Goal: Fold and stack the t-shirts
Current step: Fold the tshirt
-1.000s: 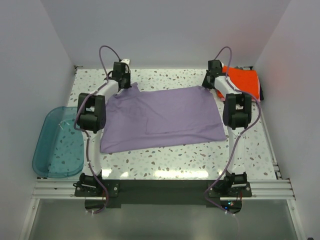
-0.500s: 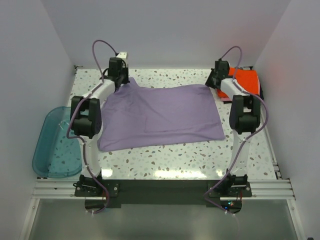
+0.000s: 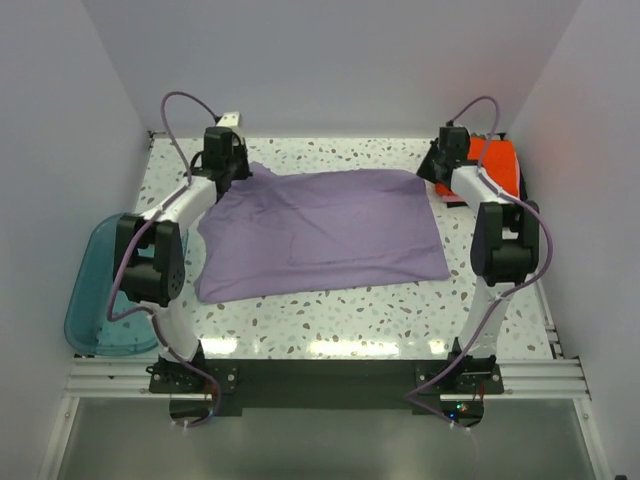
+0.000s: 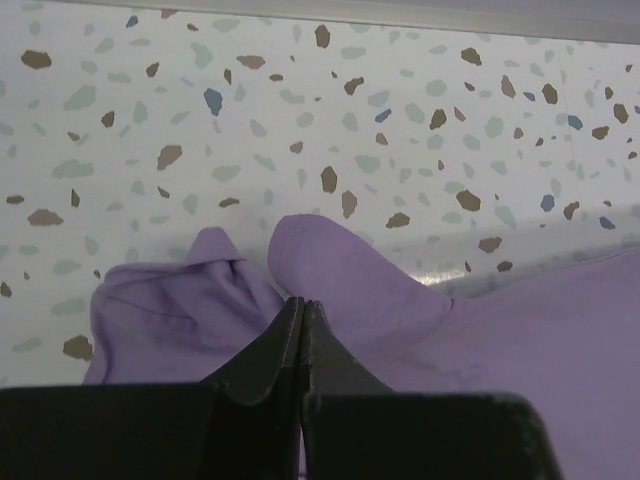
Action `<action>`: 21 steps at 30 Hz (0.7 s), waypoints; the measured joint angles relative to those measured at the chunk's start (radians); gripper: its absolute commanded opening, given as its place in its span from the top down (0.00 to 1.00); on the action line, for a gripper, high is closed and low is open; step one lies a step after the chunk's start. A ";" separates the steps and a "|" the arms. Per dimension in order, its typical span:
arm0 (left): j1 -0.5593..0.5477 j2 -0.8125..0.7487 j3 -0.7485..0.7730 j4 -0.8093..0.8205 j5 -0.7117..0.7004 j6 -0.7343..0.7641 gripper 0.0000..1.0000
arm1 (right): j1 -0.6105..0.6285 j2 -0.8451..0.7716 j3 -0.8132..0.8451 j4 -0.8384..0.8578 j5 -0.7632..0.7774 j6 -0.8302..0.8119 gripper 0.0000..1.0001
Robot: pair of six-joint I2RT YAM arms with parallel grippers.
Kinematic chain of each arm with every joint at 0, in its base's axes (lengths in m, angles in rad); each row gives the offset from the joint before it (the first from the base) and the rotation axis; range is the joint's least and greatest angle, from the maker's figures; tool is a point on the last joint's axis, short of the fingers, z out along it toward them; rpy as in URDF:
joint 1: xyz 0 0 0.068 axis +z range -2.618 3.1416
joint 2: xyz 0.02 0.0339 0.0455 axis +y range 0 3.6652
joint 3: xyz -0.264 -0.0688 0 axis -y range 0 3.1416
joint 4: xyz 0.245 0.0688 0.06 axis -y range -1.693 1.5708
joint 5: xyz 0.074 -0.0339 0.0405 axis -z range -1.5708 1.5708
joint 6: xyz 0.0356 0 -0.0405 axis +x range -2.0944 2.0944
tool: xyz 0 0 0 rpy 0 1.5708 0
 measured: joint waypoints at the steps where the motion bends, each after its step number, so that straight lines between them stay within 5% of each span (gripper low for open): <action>1: 0.000 -0.030 -0.031 0.005 -0.002 -0.017 1.00 | 0.000 -0.016 -0.019 0.000 0.000 0.002 1.00; 21: -0.034 -0.506 -0.610 0.056 -0.076 -0.354 1.00 | -0.007 -0.318 -0.409 -0.048 0.078 0.074 1.00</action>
